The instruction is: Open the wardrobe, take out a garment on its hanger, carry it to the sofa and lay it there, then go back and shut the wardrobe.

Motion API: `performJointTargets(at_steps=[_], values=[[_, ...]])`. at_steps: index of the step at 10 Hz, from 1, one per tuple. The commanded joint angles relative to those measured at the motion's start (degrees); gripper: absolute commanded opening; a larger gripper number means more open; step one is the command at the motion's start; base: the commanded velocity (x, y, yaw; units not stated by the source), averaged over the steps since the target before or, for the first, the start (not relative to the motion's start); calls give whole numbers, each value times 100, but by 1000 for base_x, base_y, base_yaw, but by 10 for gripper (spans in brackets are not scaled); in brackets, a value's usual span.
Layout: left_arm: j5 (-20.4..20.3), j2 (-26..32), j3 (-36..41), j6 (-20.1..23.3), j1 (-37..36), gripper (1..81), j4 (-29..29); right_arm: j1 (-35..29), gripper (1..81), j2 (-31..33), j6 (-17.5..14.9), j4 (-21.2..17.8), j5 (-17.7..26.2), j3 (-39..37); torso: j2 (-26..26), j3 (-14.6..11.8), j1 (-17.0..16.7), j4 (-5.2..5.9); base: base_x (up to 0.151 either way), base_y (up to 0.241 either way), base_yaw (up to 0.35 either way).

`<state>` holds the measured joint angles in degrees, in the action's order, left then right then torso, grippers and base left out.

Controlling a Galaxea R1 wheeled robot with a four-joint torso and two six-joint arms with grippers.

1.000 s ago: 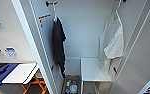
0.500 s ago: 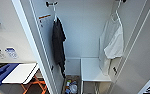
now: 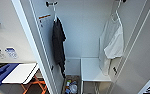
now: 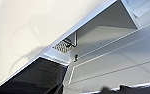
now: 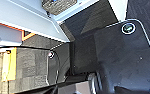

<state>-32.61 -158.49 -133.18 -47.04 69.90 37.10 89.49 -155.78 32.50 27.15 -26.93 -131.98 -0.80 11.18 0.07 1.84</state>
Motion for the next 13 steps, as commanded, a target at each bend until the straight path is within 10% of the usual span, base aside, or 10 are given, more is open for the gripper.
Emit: performJointTargets(at_steps=[1,5,9,13], values=[[148,-60,55,-33,-481,811,140,-164,811,80,20,142,170,129,0,0,0,0,0,0,0],[203,-515,-284,-24,-657,811,-95,-190,811,106,20,142,170,200,0,0,0,0,0,0,0],[-202,-2099,-2957,46,-859,811,-1880,-225,811,413,20,203,267,770,0,0,0,0,0,0,0],[-457,-2283,-3135,797,-1044,811,-3184,-216,811,414,20,326,276,894,0,2,0,0,0,0,0]])
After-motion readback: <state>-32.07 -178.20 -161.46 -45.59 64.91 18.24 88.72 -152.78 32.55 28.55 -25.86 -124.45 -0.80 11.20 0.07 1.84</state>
